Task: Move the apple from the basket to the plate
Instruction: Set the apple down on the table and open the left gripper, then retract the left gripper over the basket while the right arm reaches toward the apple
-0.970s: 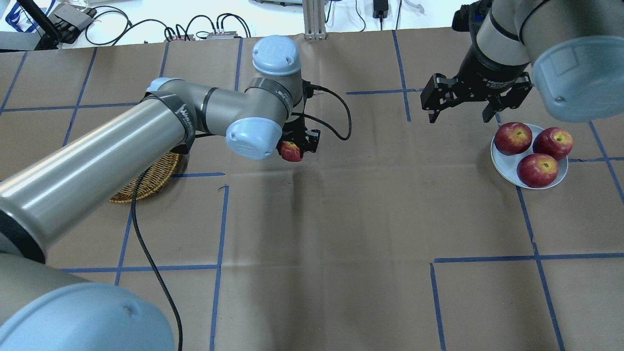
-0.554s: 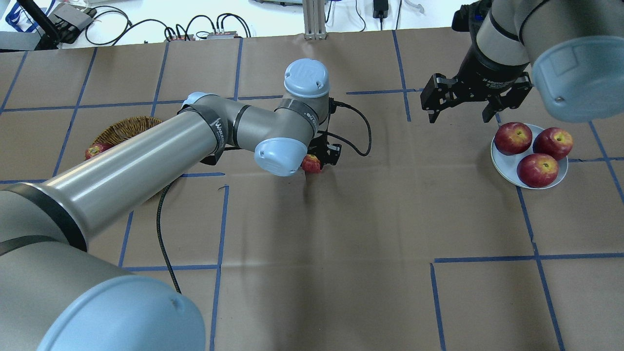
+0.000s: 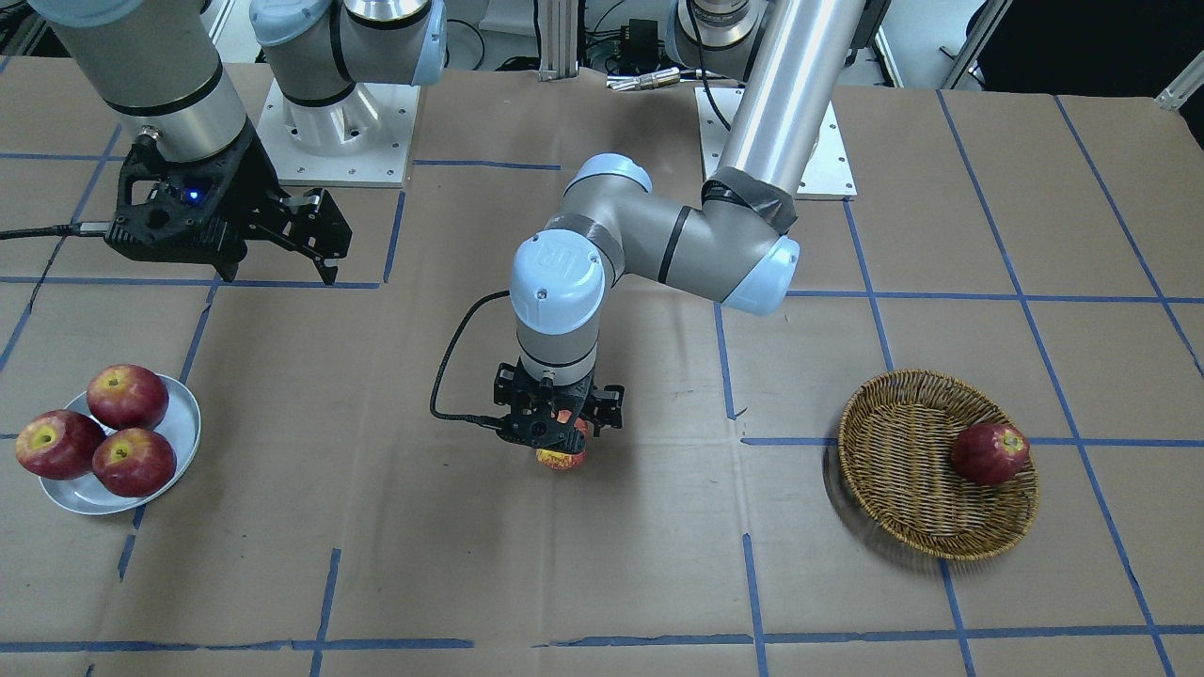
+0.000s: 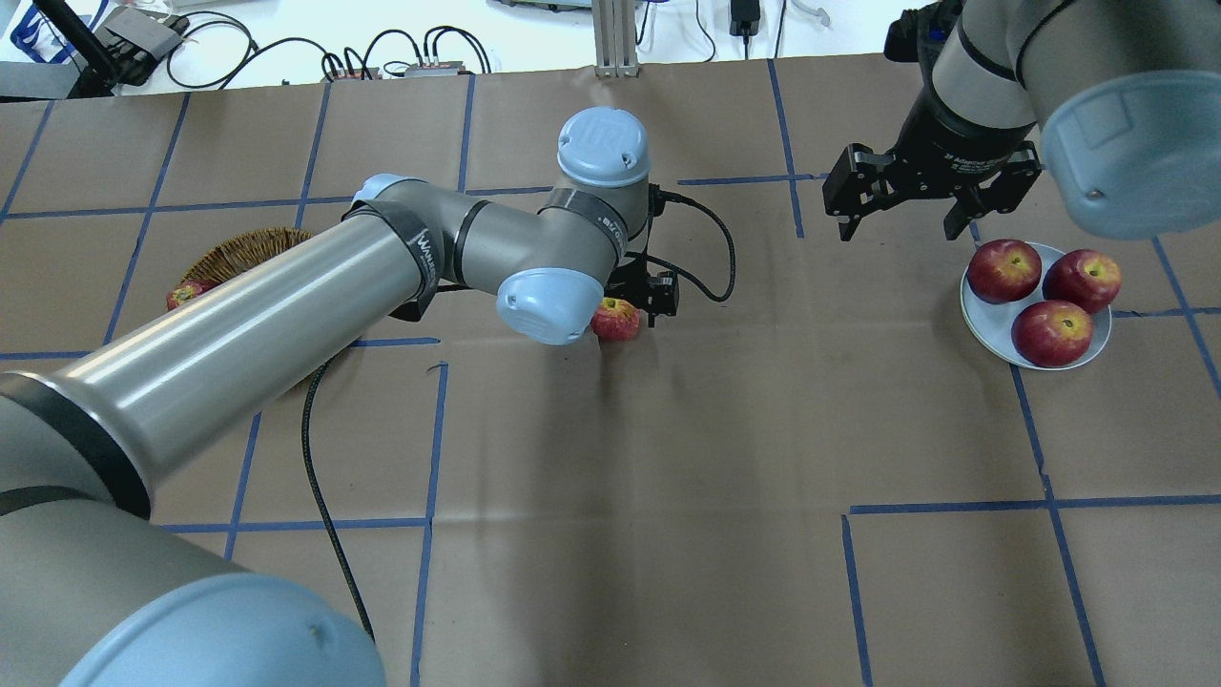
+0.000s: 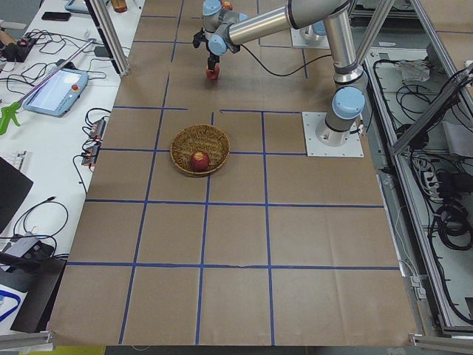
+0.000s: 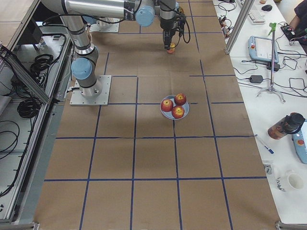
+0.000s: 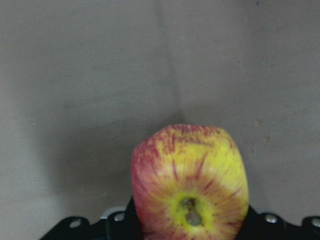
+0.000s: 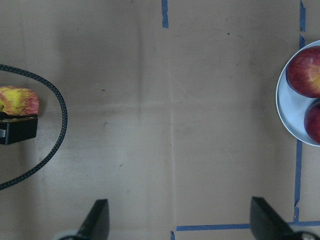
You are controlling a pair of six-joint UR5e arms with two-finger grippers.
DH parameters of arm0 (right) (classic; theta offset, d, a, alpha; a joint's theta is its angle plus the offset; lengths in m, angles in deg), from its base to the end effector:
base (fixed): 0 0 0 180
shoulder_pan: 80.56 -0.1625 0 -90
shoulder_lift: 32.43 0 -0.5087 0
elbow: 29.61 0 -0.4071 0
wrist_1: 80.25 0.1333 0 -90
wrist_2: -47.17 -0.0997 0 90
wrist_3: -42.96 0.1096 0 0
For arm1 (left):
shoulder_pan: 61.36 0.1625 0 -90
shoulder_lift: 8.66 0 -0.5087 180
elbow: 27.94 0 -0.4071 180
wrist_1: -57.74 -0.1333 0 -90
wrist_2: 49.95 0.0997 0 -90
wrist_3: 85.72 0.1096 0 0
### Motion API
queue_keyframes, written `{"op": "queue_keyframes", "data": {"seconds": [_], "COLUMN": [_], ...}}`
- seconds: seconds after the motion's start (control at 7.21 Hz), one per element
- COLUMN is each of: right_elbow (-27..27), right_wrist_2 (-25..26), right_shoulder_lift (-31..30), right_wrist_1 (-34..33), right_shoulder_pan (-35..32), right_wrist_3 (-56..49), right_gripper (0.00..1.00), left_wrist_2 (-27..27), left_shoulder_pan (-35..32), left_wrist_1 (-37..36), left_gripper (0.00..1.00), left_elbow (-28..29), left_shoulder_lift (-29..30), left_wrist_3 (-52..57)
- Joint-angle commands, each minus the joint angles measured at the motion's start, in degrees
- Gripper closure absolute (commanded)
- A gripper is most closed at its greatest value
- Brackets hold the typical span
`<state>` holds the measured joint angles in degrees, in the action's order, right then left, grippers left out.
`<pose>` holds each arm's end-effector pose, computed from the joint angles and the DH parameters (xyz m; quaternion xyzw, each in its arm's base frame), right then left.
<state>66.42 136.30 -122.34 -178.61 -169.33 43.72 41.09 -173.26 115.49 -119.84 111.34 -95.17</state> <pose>0.1240 -0.5123 0.5222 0.0172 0.9996 -0.0196 0.0075 -0.3831 -0.6008 0.2789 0.1084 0.9941 -0.0054 0.0079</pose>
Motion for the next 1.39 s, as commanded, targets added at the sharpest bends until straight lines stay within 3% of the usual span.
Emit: {"op": "queue_keyframes", "data": {"seconds": [0.0, 0.28, 0.55, 0.83, 1.11, 1.25], "right_elbow": [0.0, 0.0, 0.0, -0.1, -0.3, -0.5], "right_wrist_2": [0.0, 0.0, 0.0, -0.2, -0.8, -0.8], "right_shoulder_lift": [0.0, 0.0, -0.1, -0.6, 0.4, 2.0], "right_wrist_1": [0.0, 0.0, 0.0, 0.0, -0.3, -2.7], "right_shoulder_pan": [0.0, 0.0, 0.0, 0.0, -1.0, -4.7], "right_wrist_3": [-0.1, 0.0, 0.2, 1.0, 4.4, 7.8], "right_gripper": [0.0, 0.0, 0.0, 0.0, 0.0, 0.0], "left_wrist_2": [0.5, 1.0, 0.6, 0.6, 0.5, 0.2], "left_shoulder_pan": [2.6, 10.2, 20.9, 24.9, 25.1, 25.2], "left_wrist_1": [5.1, 17.5, 25.2, 30.8, 31.5, 31.1], "left_gripper": [0.01, 0.01, 0.01, 0.01, 0.01, 0.01], "left_elbow": [0.2, -0.6, -2.1, -1.4, -0.7, -0.1], "left_shoulder_lift": [-6.1, -18.9, -30.2, -33.5, -32.8, -32.7], "left_wrist_3": [1.1, 7.9, 16.8, 17.5, 17.6, 17.6]}}
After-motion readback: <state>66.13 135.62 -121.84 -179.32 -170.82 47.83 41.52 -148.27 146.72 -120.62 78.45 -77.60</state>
